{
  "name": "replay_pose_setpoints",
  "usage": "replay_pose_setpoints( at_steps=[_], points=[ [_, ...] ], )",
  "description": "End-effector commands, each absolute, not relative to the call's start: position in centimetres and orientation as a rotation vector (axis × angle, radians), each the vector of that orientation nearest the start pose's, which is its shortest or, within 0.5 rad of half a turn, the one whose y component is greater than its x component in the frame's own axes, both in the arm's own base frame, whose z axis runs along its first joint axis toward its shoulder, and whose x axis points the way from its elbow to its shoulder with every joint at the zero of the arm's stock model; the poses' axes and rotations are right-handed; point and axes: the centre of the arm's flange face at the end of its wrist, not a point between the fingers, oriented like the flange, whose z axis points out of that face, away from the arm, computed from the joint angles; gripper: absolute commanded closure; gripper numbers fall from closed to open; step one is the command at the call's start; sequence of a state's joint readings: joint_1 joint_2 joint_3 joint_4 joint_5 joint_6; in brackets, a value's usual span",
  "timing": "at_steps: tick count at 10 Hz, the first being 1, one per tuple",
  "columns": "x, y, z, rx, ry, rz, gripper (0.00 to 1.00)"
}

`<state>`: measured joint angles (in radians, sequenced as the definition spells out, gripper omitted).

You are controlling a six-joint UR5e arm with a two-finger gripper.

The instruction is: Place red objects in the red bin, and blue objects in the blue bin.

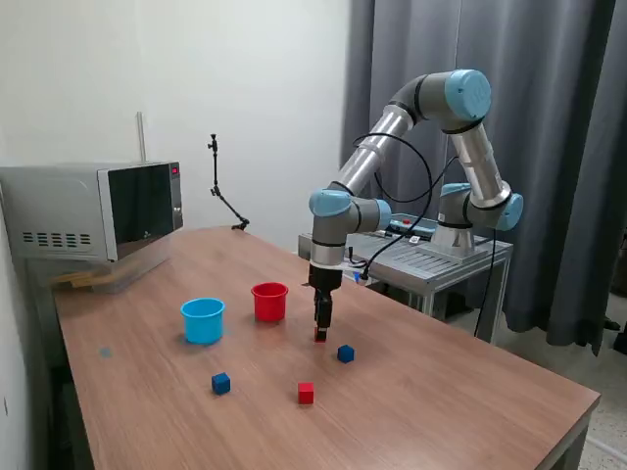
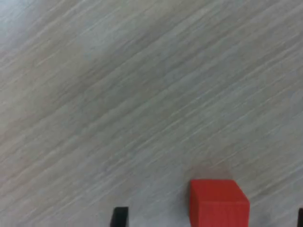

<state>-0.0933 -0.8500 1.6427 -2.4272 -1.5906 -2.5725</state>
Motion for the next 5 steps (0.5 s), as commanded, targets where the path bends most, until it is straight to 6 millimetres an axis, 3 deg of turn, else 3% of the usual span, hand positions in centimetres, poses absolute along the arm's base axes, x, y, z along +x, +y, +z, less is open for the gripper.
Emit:
replay_pose_setpoints(
  at_steps=[1,2,5],
  points=[
    [-67.11,-6.88,10.95,-1.457,2.832,0.085,0.0],
    [-67.11,-6.88,10.95,-1.461,2.829,0.086,1.0],
    [-67.12,-6.89,10.95,-1.468,2.827,0.084,1.0]
  ],
)
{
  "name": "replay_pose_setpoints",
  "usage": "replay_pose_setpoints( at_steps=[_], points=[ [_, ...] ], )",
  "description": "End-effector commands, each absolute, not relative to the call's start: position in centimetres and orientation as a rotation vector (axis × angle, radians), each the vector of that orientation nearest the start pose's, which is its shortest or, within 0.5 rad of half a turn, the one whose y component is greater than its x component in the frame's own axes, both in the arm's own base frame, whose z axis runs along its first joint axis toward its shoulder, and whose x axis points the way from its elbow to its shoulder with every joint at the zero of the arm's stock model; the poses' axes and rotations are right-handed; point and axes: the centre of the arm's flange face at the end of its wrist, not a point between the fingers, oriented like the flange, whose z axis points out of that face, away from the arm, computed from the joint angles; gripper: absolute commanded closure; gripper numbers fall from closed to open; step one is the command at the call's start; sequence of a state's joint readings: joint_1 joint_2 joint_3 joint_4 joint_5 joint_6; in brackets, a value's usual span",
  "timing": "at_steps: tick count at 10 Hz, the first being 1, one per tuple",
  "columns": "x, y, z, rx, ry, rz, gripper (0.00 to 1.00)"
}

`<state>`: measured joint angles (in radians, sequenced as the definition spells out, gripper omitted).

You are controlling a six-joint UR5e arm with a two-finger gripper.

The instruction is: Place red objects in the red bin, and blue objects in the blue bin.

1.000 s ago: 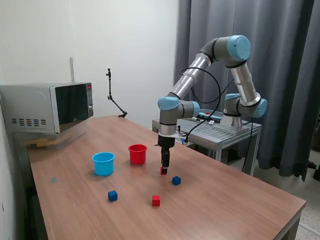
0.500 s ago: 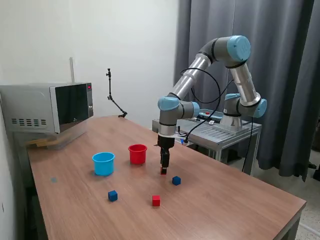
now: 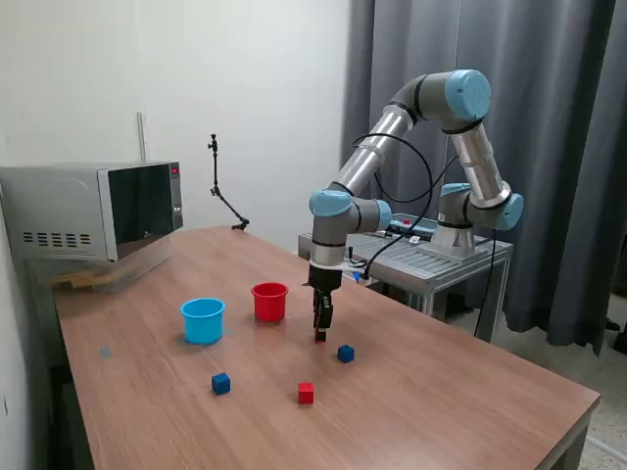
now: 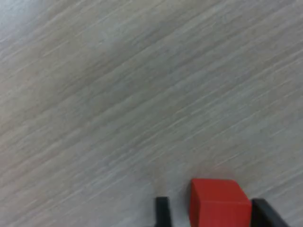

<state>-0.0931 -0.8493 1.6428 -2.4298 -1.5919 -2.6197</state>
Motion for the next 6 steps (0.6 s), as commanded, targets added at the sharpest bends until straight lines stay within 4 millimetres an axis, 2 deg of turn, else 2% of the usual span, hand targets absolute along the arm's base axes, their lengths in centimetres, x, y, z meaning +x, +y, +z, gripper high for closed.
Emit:
replay_pose_setpoints(
  at_steps=[1,5,6],
  points=[
    [-67.1,-6.9,11.0,-1.468,2.826,0.086,1.0],
    [-67.4,-6.7,11.3,-1.489,2.801,0.119,1.0],
    [-67.7,-6.6,12.3,-1.511,2.802,0.132,1.0]
  ],
)
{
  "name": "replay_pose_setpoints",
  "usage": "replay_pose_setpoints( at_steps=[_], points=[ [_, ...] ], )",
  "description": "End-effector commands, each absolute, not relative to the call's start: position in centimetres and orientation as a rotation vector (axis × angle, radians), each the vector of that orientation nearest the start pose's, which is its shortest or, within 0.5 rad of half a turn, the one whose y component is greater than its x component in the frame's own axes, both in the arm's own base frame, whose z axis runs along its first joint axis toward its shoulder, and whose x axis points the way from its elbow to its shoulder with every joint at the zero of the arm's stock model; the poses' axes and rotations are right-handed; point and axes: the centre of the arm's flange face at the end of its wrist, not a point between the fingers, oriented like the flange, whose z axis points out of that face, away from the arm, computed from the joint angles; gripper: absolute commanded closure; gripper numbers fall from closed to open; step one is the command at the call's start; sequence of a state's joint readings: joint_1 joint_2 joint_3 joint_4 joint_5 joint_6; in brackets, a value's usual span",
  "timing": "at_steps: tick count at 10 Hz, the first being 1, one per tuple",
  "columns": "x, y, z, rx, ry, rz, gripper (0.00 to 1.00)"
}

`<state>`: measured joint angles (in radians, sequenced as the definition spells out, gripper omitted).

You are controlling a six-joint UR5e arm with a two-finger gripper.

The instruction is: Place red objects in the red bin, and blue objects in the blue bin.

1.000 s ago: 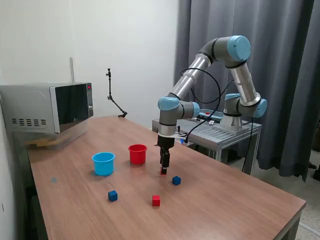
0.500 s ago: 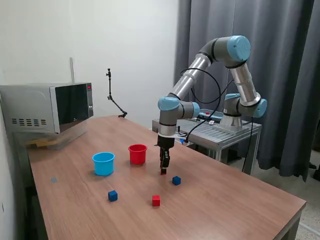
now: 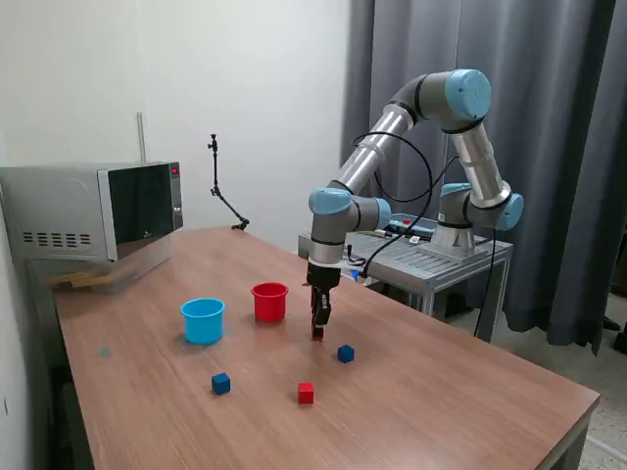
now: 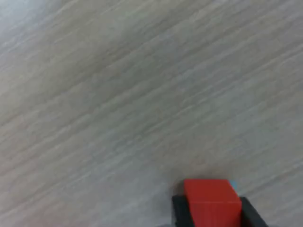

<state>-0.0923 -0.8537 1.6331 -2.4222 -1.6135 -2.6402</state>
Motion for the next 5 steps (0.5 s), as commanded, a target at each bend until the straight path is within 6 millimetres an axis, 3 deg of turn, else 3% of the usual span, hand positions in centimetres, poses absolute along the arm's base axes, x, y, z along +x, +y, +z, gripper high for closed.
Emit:
replay_pose_setpoints(
  at_steps=[1,5],
  points=[
    [-68.5,-5.9,14.1,-1.529,2.817,0.151,1.0],
    [-68.8,-2.9,21.6,-1.576,2.773,0.135,1.0]
  ],
)
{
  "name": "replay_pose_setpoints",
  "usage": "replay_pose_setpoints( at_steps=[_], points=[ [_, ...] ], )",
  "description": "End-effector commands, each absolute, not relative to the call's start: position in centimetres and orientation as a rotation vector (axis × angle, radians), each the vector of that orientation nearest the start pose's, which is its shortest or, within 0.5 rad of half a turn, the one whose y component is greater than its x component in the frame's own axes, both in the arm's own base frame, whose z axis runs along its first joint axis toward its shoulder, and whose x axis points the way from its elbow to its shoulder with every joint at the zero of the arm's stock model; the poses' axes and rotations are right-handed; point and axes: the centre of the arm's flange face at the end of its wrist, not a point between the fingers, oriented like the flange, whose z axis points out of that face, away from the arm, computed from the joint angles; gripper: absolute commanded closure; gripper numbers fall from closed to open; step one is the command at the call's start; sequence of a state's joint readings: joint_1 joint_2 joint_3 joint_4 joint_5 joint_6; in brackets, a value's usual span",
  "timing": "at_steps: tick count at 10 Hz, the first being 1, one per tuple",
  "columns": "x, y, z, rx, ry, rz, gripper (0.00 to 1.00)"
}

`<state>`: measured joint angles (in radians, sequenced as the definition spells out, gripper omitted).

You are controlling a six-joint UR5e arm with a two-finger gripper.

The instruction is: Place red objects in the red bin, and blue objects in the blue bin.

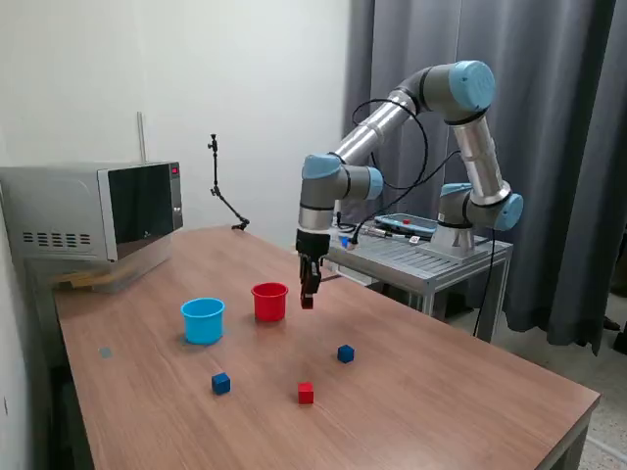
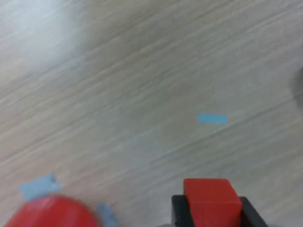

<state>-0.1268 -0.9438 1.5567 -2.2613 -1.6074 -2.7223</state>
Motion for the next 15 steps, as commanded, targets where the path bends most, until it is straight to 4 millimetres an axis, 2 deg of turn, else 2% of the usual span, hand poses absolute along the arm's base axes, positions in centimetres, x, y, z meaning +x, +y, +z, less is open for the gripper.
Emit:
replay_pose_setpoints(
  at_steps=[1,2,3,5,10,12,15],
  points=[
    [-68.6,-1.5,22.8,-1.571,2.773,0.135,1.0],
    [-68.6,-0.4,23.8,-1.558,2.763,0.113,1.0],
    [-68.4,-0.2,24.9,-1.568,2.732,0.083,1.0],
    [-68.6,2.1,27.1,-1.565,2.739,0.083,1.0],
    [-68.3,5.9,27.7,-1.513,2.754,0.066,1.0],
    [-68.2,8.1,27.9,-1.472,2.78,0.07,1.0],
    [-68.5,10.0,27.9,-1.518,2.84,-0.031,1.0]
  ],
)
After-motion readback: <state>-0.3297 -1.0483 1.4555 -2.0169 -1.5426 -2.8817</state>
